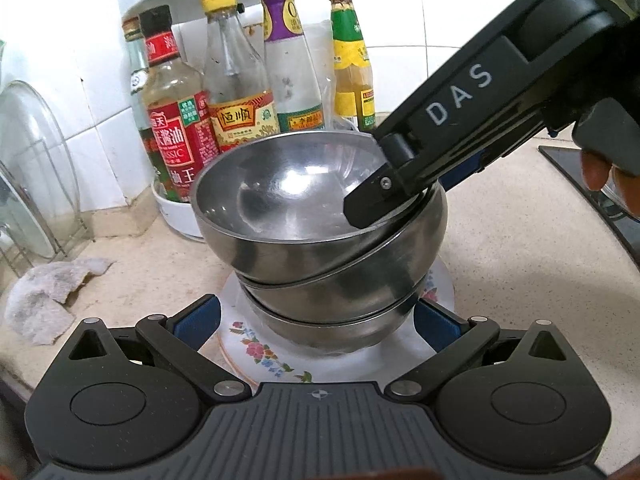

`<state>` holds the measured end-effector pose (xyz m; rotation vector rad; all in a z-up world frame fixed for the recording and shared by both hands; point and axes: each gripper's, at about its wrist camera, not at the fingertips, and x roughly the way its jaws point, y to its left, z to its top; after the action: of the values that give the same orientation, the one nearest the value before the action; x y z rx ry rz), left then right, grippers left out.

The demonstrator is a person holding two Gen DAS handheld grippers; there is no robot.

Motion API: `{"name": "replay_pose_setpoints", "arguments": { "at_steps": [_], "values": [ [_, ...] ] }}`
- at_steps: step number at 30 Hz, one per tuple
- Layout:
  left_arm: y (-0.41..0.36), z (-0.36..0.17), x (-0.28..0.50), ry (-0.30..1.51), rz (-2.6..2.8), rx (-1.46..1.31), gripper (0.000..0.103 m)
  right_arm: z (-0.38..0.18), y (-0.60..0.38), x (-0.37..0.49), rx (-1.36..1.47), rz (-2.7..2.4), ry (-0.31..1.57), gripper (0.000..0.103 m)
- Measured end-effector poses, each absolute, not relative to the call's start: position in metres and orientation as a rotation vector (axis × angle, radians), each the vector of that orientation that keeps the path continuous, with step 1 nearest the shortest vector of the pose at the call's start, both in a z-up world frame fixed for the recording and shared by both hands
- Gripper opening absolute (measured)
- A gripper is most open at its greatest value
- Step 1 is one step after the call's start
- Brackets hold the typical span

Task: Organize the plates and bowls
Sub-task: 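Lower the bowl stack onto the floral plates with both grippers, then open both grippers and release the bowl stack on the plates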

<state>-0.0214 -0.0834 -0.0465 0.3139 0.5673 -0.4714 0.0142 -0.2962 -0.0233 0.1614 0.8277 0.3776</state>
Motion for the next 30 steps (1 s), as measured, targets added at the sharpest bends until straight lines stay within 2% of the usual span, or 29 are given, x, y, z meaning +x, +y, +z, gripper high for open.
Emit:
{"name": "replay_pose_setpoints", "arguments": {
  "at_steps": [20,30],
  "values": [
    [-0.052,-0.033,-0.028,0.607,-0.400,0.212,0.103,-0.014,-0.287,-0.009,0.142,0.327,0.780,0.050],
    [-0.064,-0.023,-0.034,0.530,-0.465,0.239,0.103,-0.013,-0.282,-0.014,0.134,0.303,0.788,0.050]
  ]
}}
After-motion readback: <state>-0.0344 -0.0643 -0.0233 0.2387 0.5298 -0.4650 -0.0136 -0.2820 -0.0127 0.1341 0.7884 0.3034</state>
